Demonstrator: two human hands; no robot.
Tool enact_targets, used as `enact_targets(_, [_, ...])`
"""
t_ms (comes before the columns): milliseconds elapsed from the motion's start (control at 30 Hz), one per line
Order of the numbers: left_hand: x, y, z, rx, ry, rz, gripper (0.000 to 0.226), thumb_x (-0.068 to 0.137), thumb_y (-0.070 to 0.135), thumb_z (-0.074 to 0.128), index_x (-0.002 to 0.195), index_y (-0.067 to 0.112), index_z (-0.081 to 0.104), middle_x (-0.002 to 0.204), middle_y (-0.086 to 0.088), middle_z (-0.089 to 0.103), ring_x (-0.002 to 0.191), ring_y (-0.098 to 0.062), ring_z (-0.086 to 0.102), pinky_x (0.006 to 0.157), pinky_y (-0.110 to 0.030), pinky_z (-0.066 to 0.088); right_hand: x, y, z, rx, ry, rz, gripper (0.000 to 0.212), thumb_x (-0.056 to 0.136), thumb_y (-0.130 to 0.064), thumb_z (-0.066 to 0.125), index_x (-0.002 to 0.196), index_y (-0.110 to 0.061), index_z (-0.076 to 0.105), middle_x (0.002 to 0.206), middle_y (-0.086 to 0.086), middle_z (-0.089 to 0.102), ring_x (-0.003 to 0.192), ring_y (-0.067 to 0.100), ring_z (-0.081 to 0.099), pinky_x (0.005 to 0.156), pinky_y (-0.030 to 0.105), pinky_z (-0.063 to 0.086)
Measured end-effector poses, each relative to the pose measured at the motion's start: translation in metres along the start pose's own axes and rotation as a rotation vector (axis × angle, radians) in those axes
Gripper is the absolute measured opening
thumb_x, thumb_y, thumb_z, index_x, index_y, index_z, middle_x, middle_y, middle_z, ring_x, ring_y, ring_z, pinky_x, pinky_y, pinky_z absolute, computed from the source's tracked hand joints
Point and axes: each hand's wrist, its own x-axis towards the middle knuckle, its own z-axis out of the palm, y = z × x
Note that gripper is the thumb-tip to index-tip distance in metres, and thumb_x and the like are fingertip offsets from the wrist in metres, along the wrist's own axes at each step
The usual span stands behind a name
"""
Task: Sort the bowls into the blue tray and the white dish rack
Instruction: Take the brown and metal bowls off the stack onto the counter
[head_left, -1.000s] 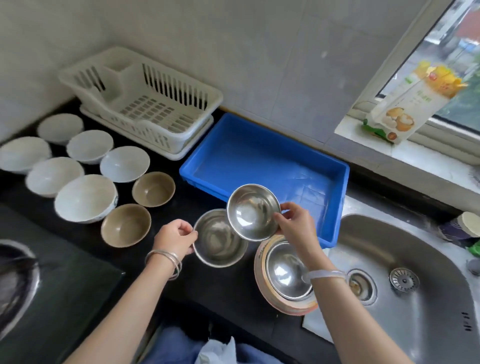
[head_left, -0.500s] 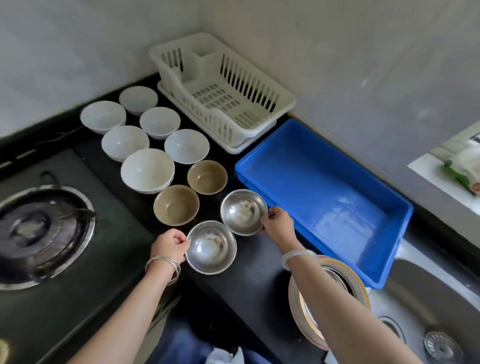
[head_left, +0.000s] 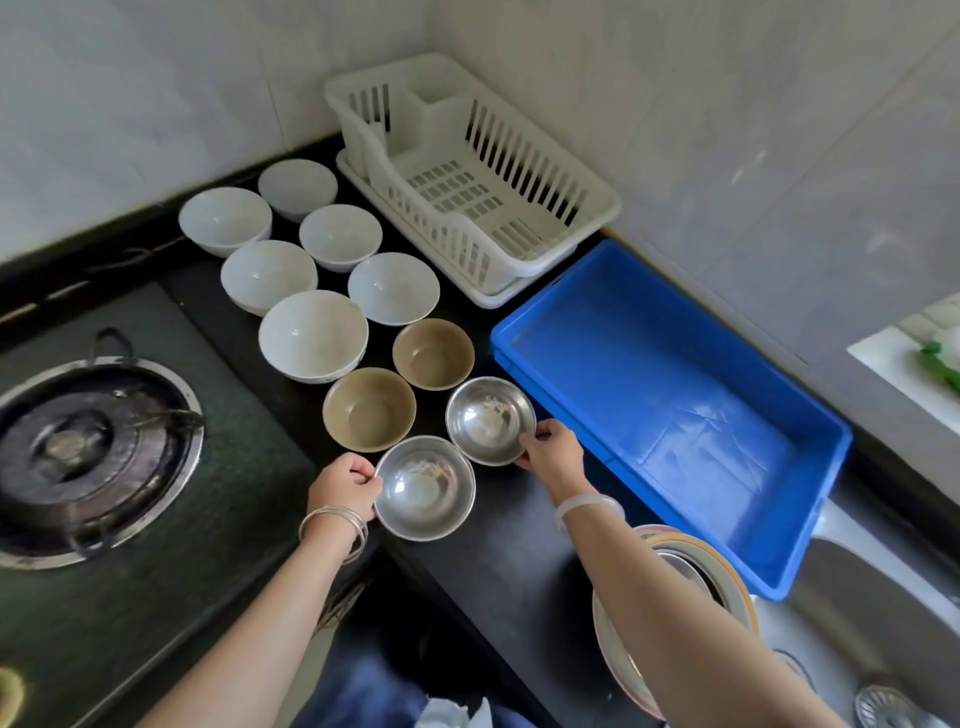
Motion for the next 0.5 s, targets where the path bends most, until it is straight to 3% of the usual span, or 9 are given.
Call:
enact_targets(200, [0.0032,-0.0024,0.0015,-0.04,0.038,-0.004,0.008,0.08,0.007,0.062,0.082,0.014,0.061,0.085,-0.01,0.068,0.087,-0.033,0.066,0.084,-0.047,0.055,0.0002,-0.0015,0.0039,0.067,-0.016,0.015,0.011,0.091,-0.011,0.059,0.097,-0.018,0.053,0.088,-0.001,0.059,0.081,0.011,0.063,0.067,0.022,0.057])
enact_targets(500, [-0.0006,-0.0028,0.002,0.0,0.067,0.043,0.009,0.082,0.008,0.061,0.084,0.016,0.061,0.092,-0.009,0.07,0.087,-0.029,0.066,0.084,-0.045,0.055,-0.0014,0.0029,0.0052,0.109,-0.016,0.026,0.017,0.093,-0.011,0.057,0.11,-0.013,0.056,0.093,-0.002,0.059,0.084,0.011,0.062,0.066,0.021,0.056])
